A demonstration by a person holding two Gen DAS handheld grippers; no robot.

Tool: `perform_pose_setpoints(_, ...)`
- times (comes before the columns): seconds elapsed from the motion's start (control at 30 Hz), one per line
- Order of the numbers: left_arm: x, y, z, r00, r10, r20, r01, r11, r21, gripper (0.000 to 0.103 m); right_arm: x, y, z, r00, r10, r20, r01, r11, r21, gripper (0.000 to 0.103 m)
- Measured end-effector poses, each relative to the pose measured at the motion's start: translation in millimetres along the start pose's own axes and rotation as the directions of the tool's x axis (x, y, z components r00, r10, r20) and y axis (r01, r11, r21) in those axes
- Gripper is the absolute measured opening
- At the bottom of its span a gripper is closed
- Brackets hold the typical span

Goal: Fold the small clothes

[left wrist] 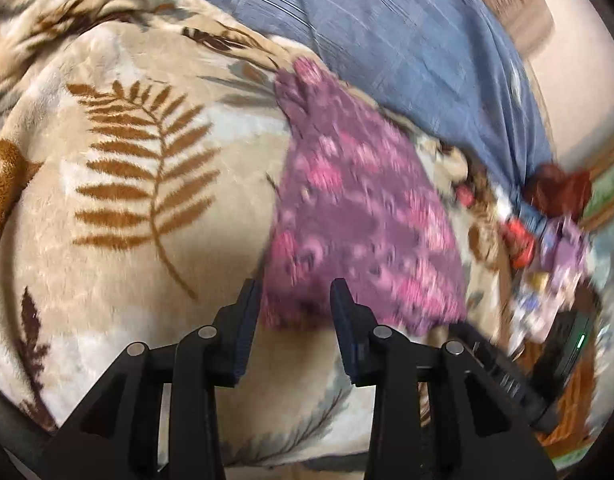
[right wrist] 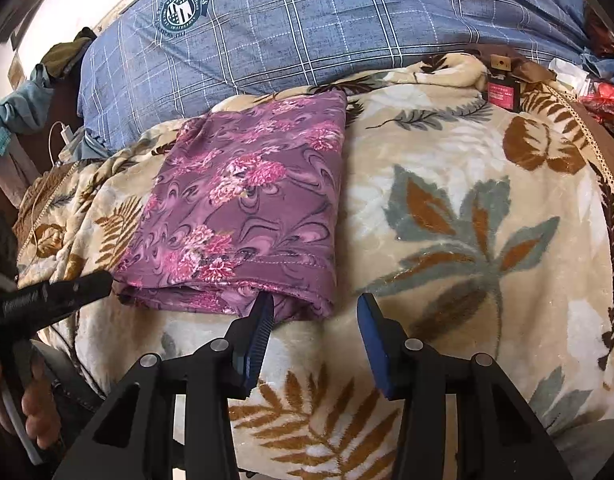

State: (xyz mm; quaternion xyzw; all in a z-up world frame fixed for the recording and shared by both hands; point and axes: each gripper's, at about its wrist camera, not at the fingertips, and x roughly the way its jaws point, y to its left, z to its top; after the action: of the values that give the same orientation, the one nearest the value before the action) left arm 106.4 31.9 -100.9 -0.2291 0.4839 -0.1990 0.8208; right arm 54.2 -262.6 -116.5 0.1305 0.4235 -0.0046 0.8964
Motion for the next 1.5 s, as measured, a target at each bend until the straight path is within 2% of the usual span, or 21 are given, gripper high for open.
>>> perform_pose_setpoints(0.07, 2.3, 4.6, 7.8, 1.0, 0.003, 0.018, -0.003, 1.0, -0.028, 0.034, -2.6, -1.3, -1.3, 1.0, 0.012, 0.006, -0.012, 1.0, 0.008, 0.04)
perform_pose_setpoints(0.13, 11.8, 5.8, 9.2, 1.0, -0.02, -0.013, 0.02, 1.0, -0.022, 0.031, -0.5, -0.1, -1.1, 1.0, 0.007, -0.002, -0.007, 1.0, 0.002, 0.028)
perform_pose_setpoints(0.17, 18.3, 6.4, 7.5, 0.999, -0.035, -0.039, 0.035, 0.999, -0.024, 0.023, 0.8, 0.8, -1.3, 1.0, 0.0, -0.006, 0.0, 1.0, -0.003, 0.007)
perform_pose_setpoints(0.2, 24.4, 7.3, 4.8, 0.997, -0.04, -0.06, 0.039, 0.999, -0.027, 0.006, 2.2, 1.7, -1.2, 1.0, -0.013, -0.011, 0.013, 1.0, -0.01, 0.004)
perform_pose_setpoints(0.27, 26.2, 9.0, -0.9, 0.998, -0.029, -0.055, 0.027, 0.999, -0.04, 0.005, 1.5, 1.9, -1.5, 1.0, -0.017, -0.005, 0.016, 1.0, -0.013, 0.004)
perform_pose_setpoints(0.33, 13.3, 5.4, -4.5, 0.998, -0.056, -0.016, 0.056, 0.998, -0.03, 0.004, -1.7, -0.6, -0.8, 1.0, -0.009, 0.004, 0.009, 1.0, -0.003, 0.003)
perform_pose_setpoints(0.4, -1.2, 1.1, -8.0, 0.999, -0.041, 0.03, 0.041, 0.999, 0.007, 0.004, -6.9, -7.0, 0.0, 1.0, 0.002, 0.011, -0.003, 1.0, 0.03, 0.003)
perform_pose_setpoints(0.5, 20.5, 12.0, -13.0, 0.999, 0.004, -0.048, -0.004, 1.0, 0.001, 0.004, -0.1, -16.3, -0.7, 1.0, 0.003, -0.024, -0.001, 0.998, 0.071, 0.002)
perform_pose_setpoints(0.53, 24.6, 15.4, -14.5, 0.998, -0.01, -0.055, 0.009, 1.0, -0.019, 0.004, 4.7, -18.0, -0.7, 0.999, -0.001, -0.04, 0.004, 0.997, 0.075, 0.002)
perform_pose_setpoints(0.63, 17.6, 9.2, -14.4, 1.0, -0.023, -0.021, 0.023, 1.0, 0.008, 0.004, 5.7, -16.5, -0.5, 0.999, -0.007, -0.04, 0.01, 0.998, 0.064, 0.003)
perform_pose_setpoints(0.77, 20.2, 1.4, -15.0, 0.999, 0.048, -0.024, -0.047, 0.997, 0.065, 0.006, 11.7, -17.8, -1.6, 0.998, -0.027, -0.063, 0.03, 0.998, 0.058, 0.003)
perform_pose_setpoints(0.9, 5.7, -10.7, -14.6, 0.996, 0.089, 0.0, -0.088, 0.99, 0.111, 0.011, 9.0, -29.6, -3.4, 0.99, 0.068, -0.12, -0.049, 0.987, 0.152, 0.015)
perform_pose_setpoints(0.93, -3.9, -15.7, -10.7, 0.995, 0.096, 0.005, -0.096, 0.988, 0.124, 0.018, 3.2, -32.3, -3.6, 0.984, 0.11, -0.138, -0.084, 0.98, 0.178, 0.02)
perform_pose_setpoints(0.97, -10.2, -18.6, -6.7, 0.996, 0.091, 0.011, -0.091, 0.987, 0.134, 0.024, -3.0, -34.5, -3.7, 0.979, 0.149, -0.14, -0.12, 0.973, 0.197, 0.035)
perform_pose_setpoints(1.0, -19.3, -22.4, -1.0, 0.997, 0.079, 0.025, -0.082, 0.986, 0.147, 0.039, -12.1, -38.4, -3.0, 0.972, 0.203, -0.122, -0.172, 0.96, 0.222, 0.05)
perform_pose_setpoints(1.03, -24.0, -24.2, 3.2, 0.997, 0.075, 0.036, -0.08, 0.985, 0.153, 0.046, -17.6, -40.5, -2.0, 0.968, 0.228, -0.108, -0.197, 0.951, 0.238, 0.054)
perform_pose_setpoints(1.13, -31.2, -37.5, 30.4, 0.997, 0.061, 0.053, -0.069, 0.982, 0.176, 0.046, -25.9, -42.5, 14.8, 0.953, 0.289, -0.09, -0.259, 0.932, 0.254, 0.056)
perform_pose_setpoints(1.23, -22.8, -45.6, 59.6, 0.998, 0.035, 0.051, -0.043, 0.985, 0.166, 0.046, -15.4, -38.7, 44.1, 0.931, 0.348, -0.106, -0.313, 0.914, 0.257, 0.056)
perform_pose_setpoints(1.3, -8.2, -54.0, 88.7, 0.997, 0.035, 0.062, -0.046, 0.983, 0.176, 0.047, -2.9, -33.3, 67.4, 0.92, 0.37, -0.125, -0.335, 0.912, 0.235, 0.056)
perform_pose_setpoints(1.4, 26.0, -63.9, 125.5, 0.996, 0.075, 0.05, -0.084, 0.979, 0.186, 0.048, 25.5, -29.7, 105.2, 0.921, 0.354, -0.161, -0.319, 0.924, 0.21, 0.057)
perform_pose_setpoints(1.5, 70.0, -72.3, 153.9, 0.997, 0.076, 0.01, -0.076, 0.977, 0.199, 0.048, 61.0, -37.0, 143.2, 0.898, 0.398, -0.188, -0.35, 0.905, 0.244, 0.057)
